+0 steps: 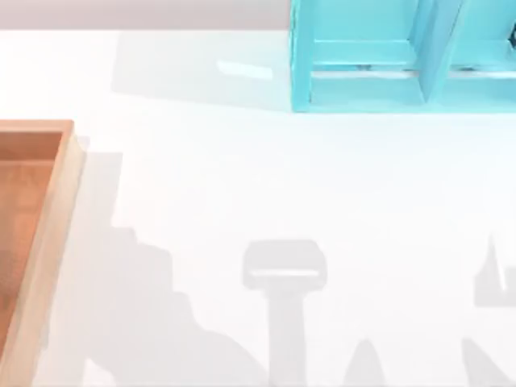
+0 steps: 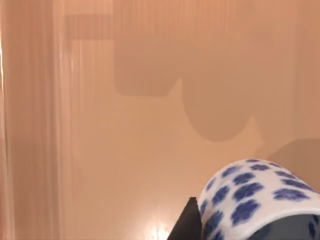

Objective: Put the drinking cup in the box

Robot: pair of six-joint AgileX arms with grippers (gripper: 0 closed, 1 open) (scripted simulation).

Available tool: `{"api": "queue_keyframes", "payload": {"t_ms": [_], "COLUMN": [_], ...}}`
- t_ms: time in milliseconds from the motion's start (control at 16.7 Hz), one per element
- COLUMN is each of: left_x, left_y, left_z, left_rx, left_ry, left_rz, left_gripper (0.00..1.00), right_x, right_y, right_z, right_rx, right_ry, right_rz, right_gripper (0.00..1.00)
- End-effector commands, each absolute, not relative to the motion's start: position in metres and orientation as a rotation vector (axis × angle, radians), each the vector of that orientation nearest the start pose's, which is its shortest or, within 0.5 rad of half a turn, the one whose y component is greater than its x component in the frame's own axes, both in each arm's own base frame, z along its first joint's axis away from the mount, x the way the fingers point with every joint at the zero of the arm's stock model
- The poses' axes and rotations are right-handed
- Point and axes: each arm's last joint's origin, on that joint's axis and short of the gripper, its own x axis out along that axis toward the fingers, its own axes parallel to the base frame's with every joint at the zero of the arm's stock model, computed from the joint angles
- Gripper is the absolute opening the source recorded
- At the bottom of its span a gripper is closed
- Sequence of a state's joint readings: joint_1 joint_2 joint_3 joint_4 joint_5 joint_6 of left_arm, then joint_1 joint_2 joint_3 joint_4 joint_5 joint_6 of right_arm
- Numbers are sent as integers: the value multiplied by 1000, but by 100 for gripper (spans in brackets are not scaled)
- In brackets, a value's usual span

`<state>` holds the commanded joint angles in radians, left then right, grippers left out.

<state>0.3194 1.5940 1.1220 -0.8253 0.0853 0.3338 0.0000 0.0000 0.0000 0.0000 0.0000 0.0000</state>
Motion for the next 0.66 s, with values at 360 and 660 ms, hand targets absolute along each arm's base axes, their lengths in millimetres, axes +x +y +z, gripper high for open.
{"api": "queue_keyframes", "payload": {"t_ms": [360, 660], "left_x": [289, 289], "left_y": [95, 95], "left_z": [211, 211], "left_rx": [22, 22], "left_ry": [1285, 1285], "left_rz": [-10, -10], "left_gripper": [100, 100], "right_x": [106, 106], "right_y": [-1, -1], "right_z": [160, 160], "right_rx": [0, 0], "right_ry": [0, 0], "right_rz": [0, 0], "right_gripper": [100, 100]}}
